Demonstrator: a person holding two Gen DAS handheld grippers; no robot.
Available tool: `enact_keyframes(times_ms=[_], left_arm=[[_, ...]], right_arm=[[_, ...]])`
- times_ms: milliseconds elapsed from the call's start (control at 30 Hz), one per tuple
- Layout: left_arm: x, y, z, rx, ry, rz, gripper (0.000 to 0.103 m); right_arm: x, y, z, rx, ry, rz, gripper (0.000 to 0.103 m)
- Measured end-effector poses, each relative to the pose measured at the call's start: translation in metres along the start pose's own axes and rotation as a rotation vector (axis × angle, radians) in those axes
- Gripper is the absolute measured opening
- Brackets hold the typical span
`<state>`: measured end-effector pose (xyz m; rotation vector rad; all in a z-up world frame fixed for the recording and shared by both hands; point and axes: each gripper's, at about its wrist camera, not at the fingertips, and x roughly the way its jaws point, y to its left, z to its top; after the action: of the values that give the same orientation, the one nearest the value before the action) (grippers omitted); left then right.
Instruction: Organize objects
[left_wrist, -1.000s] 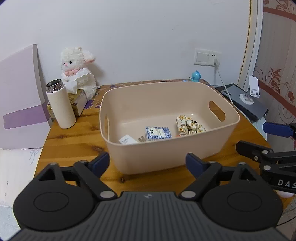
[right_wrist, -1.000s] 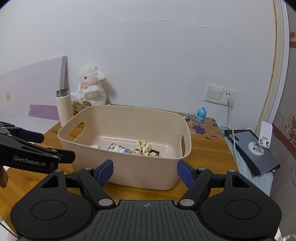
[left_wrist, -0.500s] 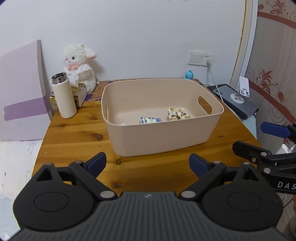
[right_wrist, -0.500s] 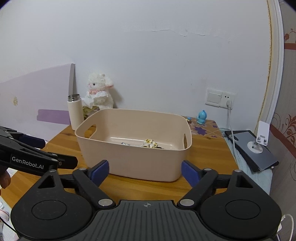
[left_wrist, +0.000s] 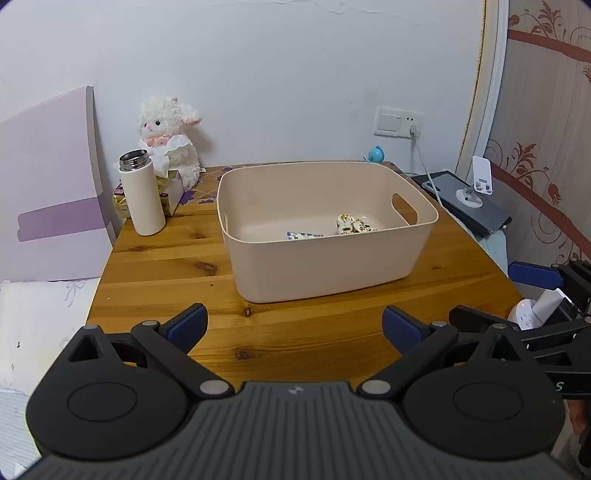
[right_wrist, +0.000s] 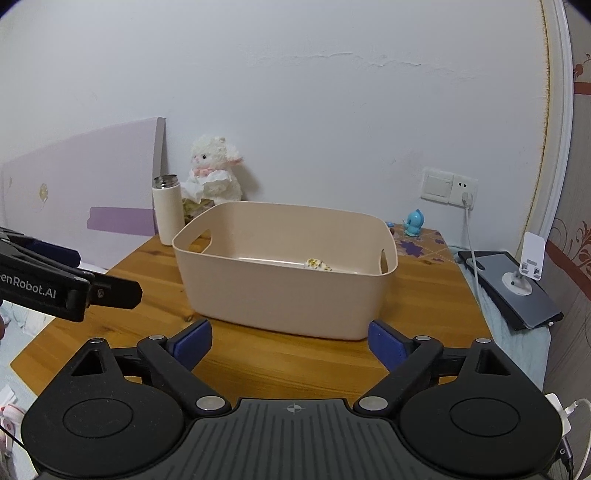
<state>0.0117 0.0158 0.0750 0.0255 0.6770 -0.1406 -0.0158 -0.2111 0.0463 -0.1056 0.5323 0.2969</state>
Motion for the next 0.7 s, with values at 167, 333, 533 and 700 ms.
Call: enact_keyframes(times_ms=[167,333,533,700], left_arm=[[-0.007,0.003,-0.003,-0.006,-0.002,-0.003,0.101],[-0.012,0.007,-0.005,-0.021,0.007,-0.006,0.101],[-0.017,0.008,-0.007,-0.027,0.007,-0.002,0.101],[-0.023,0.009,-0.007,-0.022,0.0,0.002,0.101]], right_arm=[[-0.007,0.0,-0.001,0.004,-0.014,-0.008,0.093],[-0.012,-0.001,-0.002,-0.002,-0.013,-0.026,0.094],[-0.02,-0.004,-0.005,0.001,-0.03,-0.036,0.097],[-0.024,-0.007,-0.006,0.002,-0.036,-0.051,0.098]])
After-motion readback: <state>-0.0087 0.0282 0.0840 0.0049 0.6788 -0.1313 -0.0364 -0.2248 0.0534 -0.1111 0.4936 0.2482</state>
